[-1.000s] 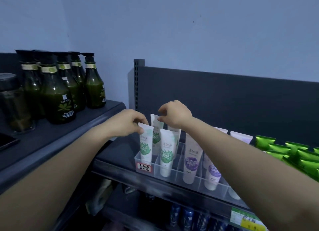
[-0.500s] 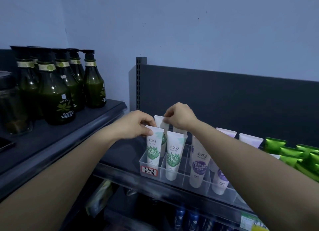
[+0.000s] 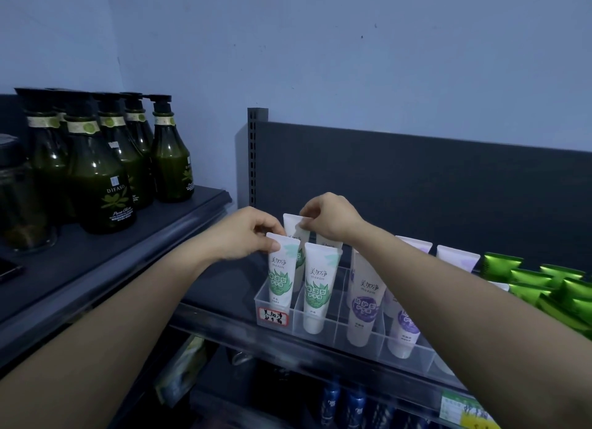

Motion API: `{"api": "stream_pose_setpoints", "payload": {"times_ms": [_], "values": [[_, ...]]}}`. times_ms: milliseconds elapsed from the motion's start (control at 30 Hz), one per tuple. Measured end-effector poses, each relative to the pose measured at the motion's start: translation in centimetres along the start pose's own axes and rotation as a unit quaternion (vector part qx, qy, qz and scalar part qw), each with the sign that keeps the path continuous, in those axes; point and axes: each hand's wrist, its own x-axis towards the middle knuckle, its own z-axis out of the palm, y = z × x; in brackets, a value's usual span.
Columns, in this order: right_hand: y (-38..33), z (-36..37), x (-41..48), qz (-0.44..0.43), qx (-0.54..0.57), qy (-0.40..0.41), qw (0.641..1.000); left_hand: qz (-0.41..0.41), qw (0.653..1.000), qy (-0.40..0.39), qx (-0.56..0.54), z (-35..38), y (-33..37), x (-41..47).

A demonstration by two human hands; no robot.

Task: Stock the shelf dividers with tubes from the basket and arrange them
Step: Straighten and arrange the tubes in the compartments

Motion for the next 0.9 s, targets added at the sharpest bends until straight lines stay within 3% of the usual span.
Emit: {"api": "stream_pose_setpoints", "payload": {"times_ms": [233, 333, 433, 633, 900], "values": [[1.3, -2.4, -1.2, -0.001, 0.001, -0.005, 1.000, 0.008, 1.000, 0.021, 0.008, -0.6, 0.5, -0.1], [1.9, -3.4, -1.8, -0.001, -0.009, -0.022, 1.000, 0.044, 0.996, 0.063, 0.052, -0.4, 1.4, 0.2], [2.4, -3.6, -2.2, 0.006, -0.027, -0.041, 0.999, 0.101, 0.990, 0.038, 0.087, 0.9, 3.2, 0.2], [2.9, -3.2, -2.5, 0.005, -0.043, -0.020, 0.999, 0.070, 0.982, 0.003, 0.175, 2.8, 4.5, 0.9], [3.5, -3.3, -2.5, 0.008, -0.031, -0.011, 0.999, 0.061, 0.986, 0.024, 0.154, 3.7, 4.7, 1.2]]}}
